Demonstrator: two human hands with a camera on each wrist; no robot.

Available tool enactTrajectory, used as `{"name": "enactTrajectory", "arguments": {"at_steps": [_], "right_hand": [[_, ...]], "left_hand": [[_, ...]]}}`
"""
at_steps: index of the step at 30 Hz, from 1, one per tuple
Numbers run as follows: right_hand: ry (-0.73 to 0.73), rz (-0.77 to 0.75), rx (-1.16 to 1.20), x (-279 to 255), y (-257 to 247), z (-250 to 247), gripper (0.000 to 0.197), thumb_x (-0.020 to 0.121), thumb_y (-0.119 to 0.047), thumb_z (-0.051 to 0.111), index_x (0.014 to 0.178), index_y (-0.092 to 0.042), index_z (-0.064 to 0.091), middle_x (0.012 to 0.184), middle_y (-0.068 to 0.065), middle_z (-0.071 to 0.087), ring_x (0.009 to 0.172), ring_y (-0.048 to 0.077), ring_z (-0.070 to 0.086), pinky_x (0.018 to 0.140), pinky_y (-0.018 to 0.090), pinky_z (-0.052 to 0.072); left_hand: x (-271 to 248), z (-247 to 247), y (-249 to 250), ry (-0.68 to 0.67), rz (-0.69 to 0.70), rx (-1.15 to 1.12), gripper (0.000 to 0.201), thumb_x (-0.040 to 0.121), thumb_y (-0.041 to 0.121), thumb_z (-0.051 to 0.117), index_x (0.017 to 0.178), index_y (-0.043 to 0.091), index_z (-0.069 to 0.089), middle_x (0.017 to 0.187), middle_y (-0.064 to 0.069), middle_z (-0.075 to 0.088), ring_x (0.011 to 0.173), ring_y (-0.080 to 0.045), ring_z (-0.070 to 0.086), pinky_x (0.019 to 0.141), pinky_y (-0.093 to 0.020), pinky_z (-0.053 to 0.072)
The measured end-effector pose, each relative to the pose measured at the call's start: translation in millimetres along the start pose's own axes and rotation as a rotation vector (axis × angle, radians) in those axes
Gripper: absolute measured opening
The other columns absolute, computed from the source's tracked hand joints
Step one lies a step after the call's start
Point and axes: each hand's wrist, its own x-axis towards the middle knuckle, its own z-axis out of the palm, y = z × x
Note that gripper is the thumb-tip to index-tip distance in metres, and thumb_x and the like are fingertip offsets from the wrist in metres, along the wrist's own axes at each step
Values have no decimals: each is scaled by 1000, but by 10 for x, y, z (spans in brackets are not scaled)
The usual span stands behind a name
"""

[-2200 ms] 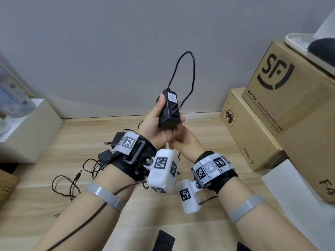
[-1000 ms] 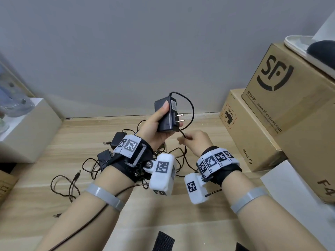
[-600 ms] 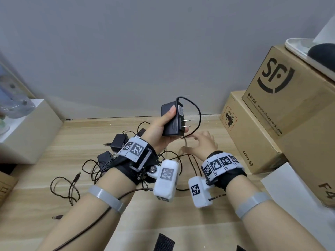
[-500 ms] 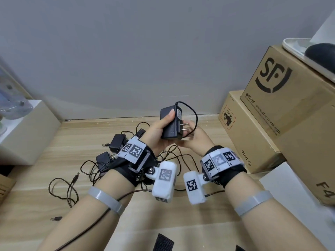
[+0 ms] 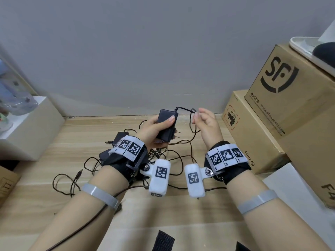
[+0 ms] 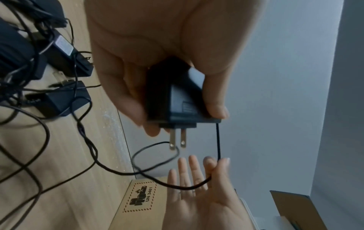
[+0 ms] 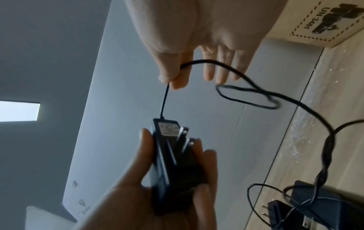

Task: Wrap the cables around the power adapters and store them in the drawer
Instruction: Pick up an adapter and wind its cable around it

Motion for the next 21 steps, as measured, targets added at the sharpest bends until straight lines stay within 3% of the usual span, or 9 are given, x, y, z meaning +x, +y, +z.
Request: {"name": "enactTrajectory", "arguments": {"at_steps": [2,3,4,6,8,10,13,17,21], "right_hand": [[38,-9,93,25,1,0,34,96,-17,45,63,-20,53,108,3,50,95,2,48,83,5,37],[16,11,199,20,-10,-4,35,97,-17,42,64,-17,52,92,4,57,83,5,54,79,14,44],[-26,53,307,4,-29,-4,34,98,-17,39,67,-15,52,74,3,58,65,7,55,68,21,48],[-114,130,357,-28,-37,-2,31,100,-20,34,77,-14,53,53,1,46,37,6,40,41,20,38],[-197,178,242,-49,-8,23,29,101,-20,30,84,-20,53,53,3,35,30,3,26,34,15,22],[-284,194,95,-81,7,65,27,100,-19,30,90,-25,54,54,3,32,28,1,25,31,14,20],[-397,196,-105,-129,30,119,24,99,-18,34,100,-25,57,54,-1,34,30,1,31,36,12,26],[-455,135,-282,-135,32,128,27,94,-20,40,102,-9,64,58,-4,42,56,12,43,61,28,37],[-494,79,-445,-140,-24,102,29,94,-22,42,101,-7,65,77,8,57,74,24,52,73,32,42]], "left_hand": [[9,11,-7,9,-5,-29,25,84,39,62,101,22,57,84,-1,67,76,-16,67,72,-34,56],[15,25,-10,4,-7,-53,25,85,37,61,103,20,56,84,-1,67,77,-16,68,62,-29,56],[19,42,-7,-2,-10,-88,25,86,35,61,104,18,55,84,-2,66,76,-16,67,53,-25,54],[30,74,15,-19,-8,-180,29,86,27,62,108,11,53,86,-6,64,72,-15,67,45,-19,48],[45,96,41,-34,23,-245,34,85,21,63,113,6,50,88,-11,64,71,-16,66,42,-18,45],[56,107,60,-26,65,-247,37,85,19,64,116,7,47,94,-15,65,72,-18,66,42,-19,43],[76,120,54,32,116,-185,28,85,16,64,106,13,47,90,-10,62,79,-25,64,41,-20,40],[97,71,33,92,184,-38,26,82,14,67,101,17,49,91,-3,58,77,-23,63,44,-20,39],[115,22,44,94,216,53,27,80,13,69,101,18,52,96,-2,56,84,-24,60,46,-19,42]]}}
